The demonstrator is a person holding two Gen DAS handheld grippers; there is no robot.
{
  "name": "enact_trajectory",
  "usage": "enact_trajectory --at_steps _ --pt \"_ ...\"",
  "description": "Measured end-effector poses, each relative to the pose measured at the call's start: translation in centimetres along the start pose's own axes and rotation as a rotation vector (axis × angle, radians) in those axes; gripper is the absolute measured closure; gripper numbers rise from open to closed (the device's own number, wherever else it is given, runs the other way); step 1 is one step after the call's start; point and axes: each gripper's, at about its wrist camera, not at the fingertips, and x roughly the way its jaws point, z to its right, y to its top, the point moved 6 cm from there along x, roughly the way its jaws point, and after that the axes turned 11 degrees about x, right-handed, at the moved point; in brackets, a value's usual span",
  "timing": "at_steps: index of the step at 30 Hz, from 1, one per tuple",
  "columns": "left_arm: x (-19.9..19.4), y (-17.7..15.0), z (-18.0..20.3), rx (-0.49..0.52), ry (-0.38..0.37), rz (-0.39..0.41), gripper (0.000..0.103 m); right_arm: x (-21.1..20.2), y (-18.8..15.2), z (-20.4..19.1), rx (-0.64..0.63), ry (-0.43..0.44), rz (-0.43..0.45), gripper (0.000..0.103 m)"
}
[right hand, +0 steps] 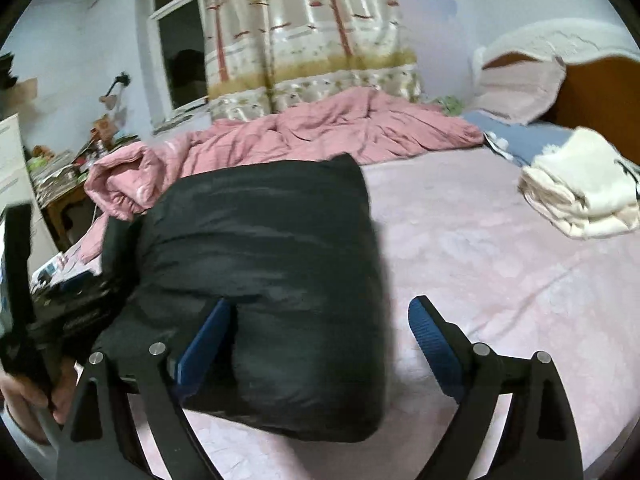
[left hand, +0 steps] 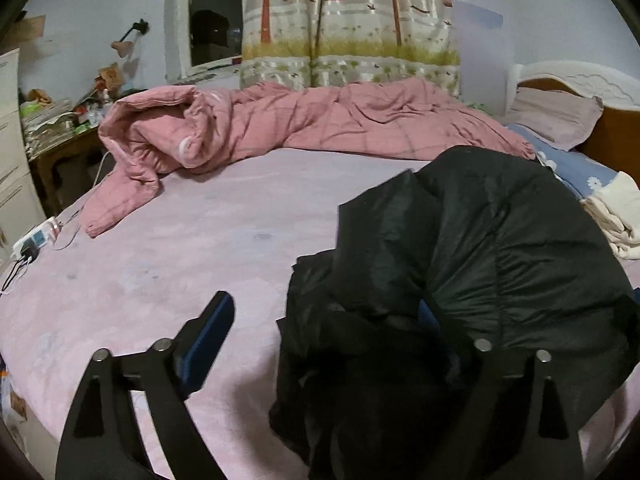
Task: Fold large clothes
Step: 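Carry the coat bundle with the right tool toward the headboard beside the cream garment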
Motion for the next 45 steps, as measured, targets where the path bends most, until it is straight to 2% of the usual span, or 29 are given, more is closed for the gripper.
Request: enact_trajectory --at_steps 2,4,5,7,9,10,12,17,18,20,22,23,25,32,36,38,42,45 --pt "0.1 -1.1 0.0 -0.028 -0.02 -0.009 0.002 0.6 -0.2 0.2 0.007 0.013 -0.025 0.01" --pt "1.3 -2.0 -0.6 -0.1 -0.089 -0.041 0.0 1.3 -0.6 0.2 -0.002 0.027 -0.052 0.009" --pt "1.9 -2.6 -0.5 -0.148 -0.146 -0.07 0.0 1.8 -0.8 0.1 -0.008 0.031 -0.061 0.007" --pt "3.7 -4.1 -0.9 -0.278 -0.306 -0.144 0.0 2.6 -1.4 0.0 -0.015 0.037 -0.078 0.0" --pt "4.9 -5.2 -1.2 -0.385 -0.44 -0.192 0.0 3.2 -2.1 0.1 -0.001 0.054 -0.1 0.0" --pt "4.9 -5.3 -1.3 -0.391 -0.46 -0.185 0.0 3.7 -2.3 0.2 0.025 0.07 -0.118 0.0" --pt "4.5 -5.1 -0.9 -0.359 -0.464 -0.161 0.0 4.3 -2.6 0.5 0.054 0.083 -0.132 0.0" --pt "4.0 -5.2 -0.1 -0.348 -0.469 -0.136 0.0 5.0 -3.3 0.3 0.027 0.095 -0.167 0.001" --pt "3.9 -5.0 0.1 -0.338 -0.486 -0.128 0.005 5.0 -3.3 0.2 0.026 0.099 -0.169 0.006" --pt "3.5 -4.5 0.6 -0.327 -0.536 -0.094 0.039 4.5 -3.3 -0.1 0.014 0.087 -0.133 0.023" --pt "2.2 -3.9 1.2 -0.277 -0.514 -0.039 0.058 3.5 -3.3 -1.0 -0.041 0.07 -0.077 0.046" --pt "1.6 -3.5 1.7 -0.234 -0.484 -0.014 0.065 3.0 -3.2 -1.7 -0.08 0.053 -0.05 0.049" --pt "0.2 -2.7 2.3 -0.167 -0.433 0.031 0.069 2.1 -3.0 -2.4 -0.111 0.034 -0.021 0.057" --pt "-3.0 0.6 2.9 -0.122 -0.418 0.136 0.071 -1.9 -0.7 -2.8 -0.12 0.046 0.051 0.058" --pt "-5.1 3.7 3.9 -0.06 -0.404 0.226 0.07 -4.5 1.8 -2.4 -0.121 0.05 0.114 0.057" --pt "-5.9 5.9 4.7 -0.057 -0.426 0.258 0.07 -6.1 3.6 -1.9 -0.128 0.047 0.151 0.057" --pt "-7.7 10.8 8.8 -0.004 -0.474 0.343 0.07 -9.4 8.0 0.4 -0.149 0.011 0.246 0.057" --pt "-8.3 14.9 13.3 0.04 -0.525 0.413 0.069 -12.0 12.5 3.9 -0.152 -0.054 0.329 0.056"
